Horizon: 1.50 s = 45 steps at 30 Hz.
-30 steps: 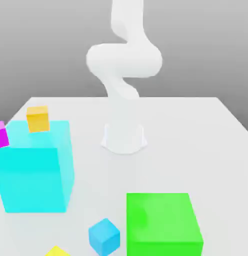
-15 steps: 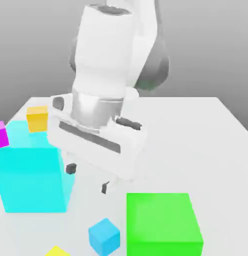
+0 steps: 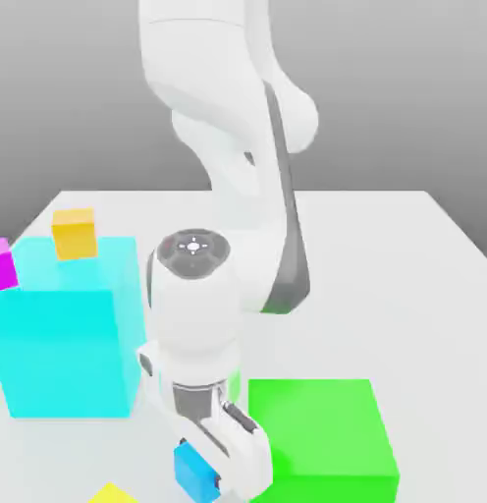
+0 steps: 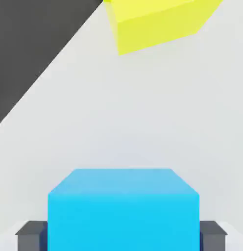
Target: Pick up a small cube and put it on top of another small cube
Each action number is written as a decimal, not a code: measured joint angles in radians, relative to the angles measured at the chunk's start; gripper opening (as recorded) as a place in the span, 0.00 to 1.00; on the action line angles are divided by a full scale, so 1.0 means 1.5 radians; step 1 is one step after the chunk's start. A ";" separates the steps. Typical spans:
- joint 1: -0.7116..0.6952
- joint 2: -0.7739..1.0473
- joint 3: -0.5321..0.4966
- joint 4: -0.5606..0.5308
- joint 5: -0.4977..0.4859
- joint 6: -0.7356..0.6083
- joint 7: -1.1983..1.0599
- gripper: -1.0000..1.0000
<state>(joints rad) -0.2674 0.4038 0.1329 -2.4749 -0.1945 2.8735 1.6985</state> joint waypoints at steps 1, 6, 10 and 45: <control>0.000 0.000 0.000 0.000 0.000 0.000 0.000 0.00; -0.017 -0.059 0.023 -0.012 0.031 -0.046 -0.022 0.00; -0.034 -0.122 0.021 -0.006 0.027 -0.115 -0.072 0.00; -0.265 -0.422 -0.129 0.068 0.117 -0.486 0.586 0.00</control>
<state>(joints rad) -0.6651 -0.2293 -0.0599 -2.3723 -0.0195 2.1451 2.5778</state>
